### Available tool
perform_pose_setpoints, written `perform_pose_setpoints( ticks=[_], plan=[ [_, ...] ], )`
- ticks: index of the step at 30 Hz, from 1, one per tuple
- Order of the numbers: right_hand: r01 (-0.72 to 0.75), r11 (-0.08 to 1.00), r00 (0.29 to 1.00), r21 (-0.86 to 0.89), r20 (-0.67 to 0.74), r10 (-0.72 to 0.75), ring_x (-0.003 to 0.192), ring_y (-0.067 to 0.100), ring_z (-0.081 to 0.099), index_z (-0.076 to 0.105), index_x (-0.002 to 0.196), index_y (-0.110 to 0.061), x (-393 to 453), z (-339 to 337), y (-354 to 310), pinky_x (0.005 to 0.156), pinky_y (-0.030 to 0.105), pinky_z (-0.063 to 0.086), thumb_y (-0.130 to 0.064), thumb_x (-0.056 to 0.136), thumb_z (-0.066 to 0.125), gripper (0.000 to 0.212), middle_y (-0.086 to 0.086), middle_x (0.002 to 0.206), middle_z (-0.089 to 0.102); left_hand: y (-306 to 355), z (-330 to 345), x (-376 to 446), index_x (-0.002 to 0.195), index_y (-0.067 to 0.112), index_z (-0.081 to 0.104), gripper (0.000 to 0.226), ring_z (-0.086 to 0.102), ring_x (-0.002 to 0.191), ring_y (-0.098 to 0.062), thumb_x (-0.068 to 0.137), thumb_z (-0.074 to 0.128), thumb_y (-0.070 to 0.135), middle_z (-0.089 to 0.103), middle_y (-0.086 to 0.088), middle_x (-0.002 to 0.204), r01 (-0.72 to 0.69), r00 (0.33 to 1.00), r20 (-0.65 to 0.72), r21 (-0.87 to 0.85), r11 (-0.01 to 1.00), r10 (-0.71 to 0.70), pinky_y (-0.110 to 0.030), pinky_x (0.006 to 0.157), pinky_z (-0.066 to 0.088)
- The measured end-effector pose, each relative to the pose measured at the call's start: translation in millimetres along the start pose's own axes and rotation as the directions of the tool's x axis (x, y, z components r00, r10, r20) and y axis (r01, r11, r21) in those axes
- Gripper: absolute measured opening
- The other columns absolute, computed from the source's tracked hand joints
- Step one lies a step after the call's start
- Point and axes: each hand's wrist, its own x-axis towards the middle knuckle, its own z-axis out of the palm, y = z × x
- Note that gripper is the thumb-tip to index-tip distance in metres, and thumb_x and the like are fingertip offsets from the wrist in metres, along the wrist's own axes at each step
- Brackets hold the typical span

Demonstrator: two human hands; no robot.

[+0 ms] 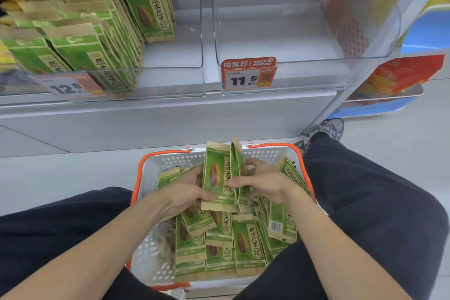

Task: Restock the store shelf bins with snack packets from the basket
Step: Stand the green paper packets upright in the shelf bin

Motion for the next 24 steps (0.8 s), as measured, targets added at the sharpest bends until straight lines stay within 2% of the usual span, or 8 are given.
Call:
perform_pose_setpoints(
  ticks=[4,8,11,13,16,19,21,24],
  plan=[
    [0.248,0.968,0.964,0.032,-0.108,-0.243,0.110,0.013,0.067,0.040,0.137,-0.021,-7.7,24.1,-16.6,0.099,0.041,0.054,-0.046,0.043,0.097,0.112,-0.004,0.118,0.069,44.2,-18.8,-31.2,0.135,0.029,0.043,0.080,0.067,0.111,-0.026,0.069,0.081,0.004,0.068,-0.005,0.121,-0.141,0.990,0.017,0.275,0.951,0.142,-0.052,0.092,0.055],
    [0.457,0.886,0.878,0.084,-0.200,-0.434,0.099,0.010,0.072,0.040,0.132,-0.017,-12.4,46.3,-33.8,0.082,0.026,0.059,-0.040,0.051,0.085,0.096,-0.005,0.110,0.070,93.4,-33.7,-60.5,0.133,0.022,0.045,0.063,0.067,0.110,-0.033,0.078,0.076,0.022,0.069,-0.013,0.120,-0.163,0.983,0.129,0.278,0.947,0.131,-0.052,0.094,0.053],
    [0.547,0.824,0.826,0.147,-0.257,-0.502,0.096,0.021,0.074,0.043,0.130,-0.012,-11.1,59.6,-41.4,0.079,0.035,0.061,-0.039,0.063,0.081,0.081,0.005,0.110,0.075,114.0,-43.1,-71.6,0.128,0.011,0.049,0.065,0.068,0.107,-0.035,0.078,0.073,0.044,0.071,-0.015,0.116,-0.197,0.979,0.111,0.306,0.931,0.170,-0.048,0.093,0.054],
    [0.568,0.814,0.810,0.120,-0.252,-0.529,0.097,0.024,0.074,0.043,0.131,-0.013,-13.8,70.7,-46.4,0.084,0.045,0.060,-0.037,0.077,0.075,0.067,0.005,0.111,0.075,116.3,-44.2,-75.7,0.127,0.015,0.052,0.063,0.070,0.104,-0.031,0.080,0.067,0.055,0.072,-0.011,0.113,-0.226,0.974,0.058,0.344,0.911,0.219,-0.050,0.093,0.055],
    [0.563,0.818,0.818,0.115,-0.213,-0.534,0.102,0.026,0.072,0.042,0.131,-0.020,-18.8,83.3,-53.3,0.087,0.049,0.058,-0.039,0.088,0.064,0.052,0.006,0.114,0.074,117.8,-39.9,-79.3,0.119,0.030,0.060,0.044,0.073,0.097,-0.021,0.085,0.059,0.059,0.074,-0.002,0.107,-0.309,0.947,0.071,0.460,0.832,0.312,-0.044,0.083,0.059],
    [0.508,0.816,0.861,0.275,-0.158,-0.483,0.105,0.039,0.069,0.044,0.134,-0.015,-23.9,83.8,-63.7,0.094,0.061,0.052,-0.025,0.093,0.061,0.045,0.016,0.114,0.072,128.7,-41.1,-87.1,0.103,0.034,0.065,0.031,0.072,0.082,-0.008,0.088,0.059,0.061,0.075,0.009,0.093,-0.321,0.916,0.015,0.630,0.707,0.402,-0.030,0.071,0.059],
    [0.482,0.800,0.873,0.357,-0.118,-0.473,0.105,0.042,0.068,0.046,0.134,-0.010,-28.9,84.6,-72.3,0.093,0.060,0.053,-0.016,0.091,0.064,0.047,0.021,0.115,0.071,135.5,-47.7,-93.1,0.092,0.031,0.068,0.025,0.070,0.075,-0.005,0.090,0.060,0.054,0.075,0.011,0.086,-0.277,0.886,-0.060,0.727,0.628,0.460,-0.030,0.070,0.057],
    [0.488,0.786,0.867,0.380,-0.103,-0.488,0.102,0.036,0.070,0.046,0.131,-0.008,-31.5,88.1,-83.9,0.083,0.049,0.059,-0.013,0.081,0.073,0.057,0.017,0.116,0.071,136.7,-62.4,-97.9,0.093,0.028,0.067,0.022,0.069,0.079,-0.002,0.084,0.066,0.048,0.074,0.014,0.087,-0.329,0.827,-0.144,0.660,0.675,0.543,-0.031,0.078,0.055]
  ],
)
